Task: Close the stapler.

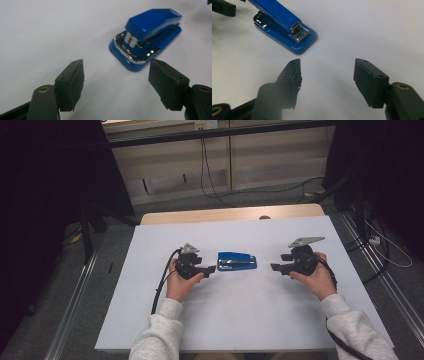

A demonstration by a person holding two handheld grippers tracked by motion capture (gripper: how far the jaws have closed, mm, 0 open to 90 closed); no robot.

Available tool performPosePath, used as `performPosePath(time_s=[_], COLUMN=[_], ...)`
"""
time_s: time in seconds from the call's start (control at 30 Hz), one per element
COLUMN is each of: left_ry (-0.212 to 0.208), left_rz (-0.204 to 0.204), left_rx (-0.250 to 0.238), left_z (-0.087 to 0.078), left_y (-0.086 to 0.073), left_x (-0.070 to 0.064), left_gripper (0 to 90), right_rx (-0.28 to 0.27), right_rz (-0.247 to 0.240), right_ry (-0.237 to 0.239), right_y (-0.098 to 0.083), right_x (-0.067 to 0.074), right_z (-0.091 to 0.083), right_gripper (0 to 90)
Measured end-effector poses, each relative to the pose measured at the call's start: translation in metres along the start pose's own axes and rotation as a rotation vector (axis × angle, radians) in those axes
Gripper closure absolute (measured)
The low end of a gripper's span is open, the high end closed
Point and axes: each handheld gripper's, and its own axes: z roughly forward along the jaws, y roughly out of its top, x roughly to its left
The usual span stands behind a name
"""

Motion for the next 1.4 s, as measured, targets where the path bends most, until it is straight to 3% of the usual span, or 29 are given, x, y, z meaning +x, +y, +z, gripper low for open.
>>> performPosePath(time_s=[0.1,0.13,0.43,0.63,1.0,1.4], left_ry=[-0.023,-0.031,-0.055,-0.063,-0.047,-0.062], left_rz=[-0.007,-0.016,-0.016,-0.038,-0.03,-0.029], left_rx=[-0.015,-0.036,-0.06,-0.071,-0.078,-0.083], left_z=[-0.008,-0.012,-0.037,-0.049,-0.068,-0.083], left_y=[0.001,0.001,-0.006,-0.014,-0.026,-0.037], left_x=[-0.002,-0.003,-0.003,-0.001,0.002,0.0], left_gripper=[20.5,20.1,12.8,12.3,9.6,8.8], right_rx=[-0.005,-0.007,-0.018,-0.027,-0.013,-0.004], right_rz=[0.001,0.0,-0.002,0.001,-0.011,-0.029], right_ry=[0.011,0.008,0.024,0.027,0.053,0.069], right_y=[-0.004,-0.005,-0.018,-0.025,-0.037,-0.048], right_x=[0.005,0.006,0.019,0.024,0.033,0.041], right_z=[-0.006,-0.007,-0.026,-0.035,-0.043,-0.05], right_gripper=[32.0,30.5,22.0,20.6,17.7,15.8])
